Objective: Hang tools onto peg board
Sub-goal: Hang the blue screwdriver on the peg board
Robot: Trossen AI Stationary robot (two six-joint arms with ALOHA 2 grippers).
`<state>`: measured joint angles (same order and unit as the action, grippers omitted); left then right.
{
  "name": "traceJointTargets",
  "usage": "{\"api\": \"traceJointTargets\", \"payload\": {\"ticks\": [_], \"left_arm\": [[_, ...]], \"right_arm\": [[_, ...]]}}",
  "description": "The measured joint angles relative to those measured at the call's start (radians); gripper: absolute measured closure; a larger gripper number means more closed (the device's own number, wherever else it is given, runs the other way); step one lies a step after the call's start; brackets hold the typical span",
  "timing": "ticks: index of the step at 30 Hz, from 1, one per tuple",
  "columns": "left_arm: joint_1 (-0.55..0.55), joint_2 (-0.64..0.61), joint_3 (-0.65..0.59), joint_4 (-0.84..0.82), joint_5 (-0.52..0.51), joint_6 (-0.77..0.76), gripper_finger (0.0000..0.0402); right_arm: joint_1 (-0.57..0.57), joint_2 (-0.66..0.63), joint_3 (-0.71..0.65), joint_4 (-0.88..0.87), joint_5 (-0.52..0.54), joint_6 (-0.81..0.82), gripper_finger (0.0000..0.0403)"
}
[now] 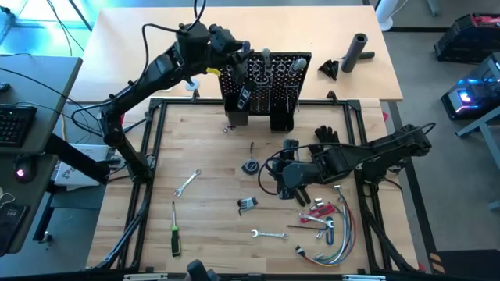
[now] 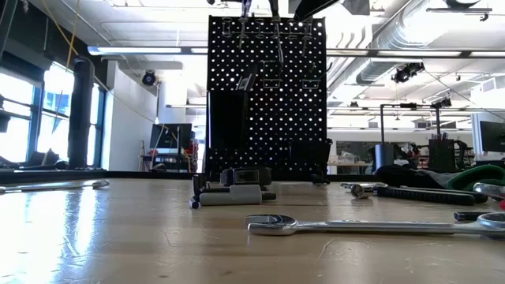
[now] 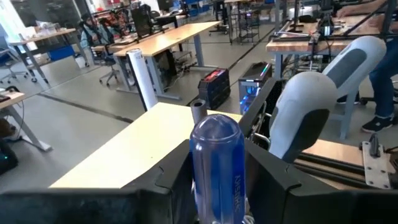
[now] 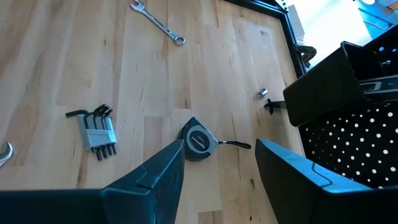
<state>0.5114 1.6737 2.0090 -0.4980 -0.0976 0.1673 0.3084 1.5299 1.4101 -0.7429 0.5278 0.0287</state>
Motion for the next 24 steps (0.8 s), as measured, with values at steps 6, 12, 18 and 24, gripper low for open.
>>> {"api": "traceJointTargets", "payload": {"ticks": [6, 12, 18, 24], "left_arm": [[0.0, -0.002, 0.0, 0.0, 0.003, -0.007, 0.0276], [-0.001, -0.004, 0.0, -0.003, 0.007, -0.007, 0.0257], [-0.009, -0.025, 0.0, -0.012, 0.008, -0.007, 0.021], [-0.024, -0.078, 0.0, -0.021, -0.001, -0.008, 0.017]], "right_arm": [[0.0, 0.0, 0.0, 0.0, 0.0, 0.008, 0.0208], [0.0, 0.0, 0.0, 0.0, 0.0, 0.008, 0.0208], [0.0, 0.0, 0.0, 0.0, 0.0, 0.008, 0.0208], [0.0, 0.0, 0.0, 0.006, 0.001, -0.008, 0.0208]]}}
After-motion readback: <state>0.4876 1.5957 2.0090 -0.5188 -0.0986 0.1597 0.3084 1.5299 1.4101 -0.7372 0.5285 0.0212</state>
